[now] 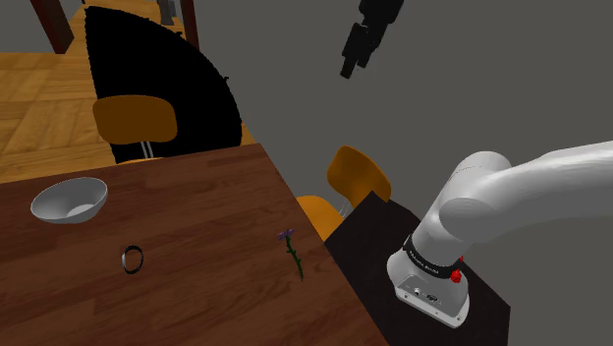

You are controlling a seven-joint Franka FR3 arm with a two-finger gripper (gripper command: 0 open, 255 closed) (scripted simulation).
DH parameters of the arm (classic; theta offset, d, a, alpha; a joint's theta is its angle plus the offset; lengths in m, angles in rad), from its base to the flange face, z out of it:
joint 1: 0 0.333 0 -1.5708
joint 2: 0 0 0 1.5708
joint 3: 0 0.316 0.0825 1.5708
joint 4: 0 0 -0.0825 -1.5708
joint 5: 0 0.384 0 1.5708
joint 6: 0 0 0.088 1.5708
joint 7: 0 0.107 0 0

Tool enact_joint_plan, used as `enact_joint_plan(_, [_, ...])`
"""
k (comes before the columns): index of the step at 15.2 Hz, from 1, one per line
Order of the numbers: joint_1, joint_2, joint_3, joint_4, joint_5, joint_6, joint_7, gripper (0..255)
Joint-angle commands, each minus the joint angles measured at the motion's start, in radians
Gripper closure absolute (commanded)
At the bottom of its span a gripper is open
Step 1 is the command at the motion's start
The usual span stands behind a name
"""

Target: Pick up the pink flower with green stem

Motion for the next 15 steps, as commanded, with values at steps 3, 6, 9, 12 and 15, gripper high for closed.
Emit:
enact_joint_plan(3, [-0.003,0.001,0.023,-0.054,0.014,0.027,0.044,0])
enact_joint_plan(6, [-0.004,0.010,0.058,-0.129,0.038,0.070,0.110,0])
enact_joint_plan(9, [-0.002,0.028,0.094,-0.197,0.066,0.115,0.176,0])
enact_joint_plan(12, [0.003,0.056,0.132,-0.260,0.097,0.166,0.242,0])
enact_joint_plan(15, [0.010,0.096,0.171,-0.314,0.133,0.221,0.308,0])
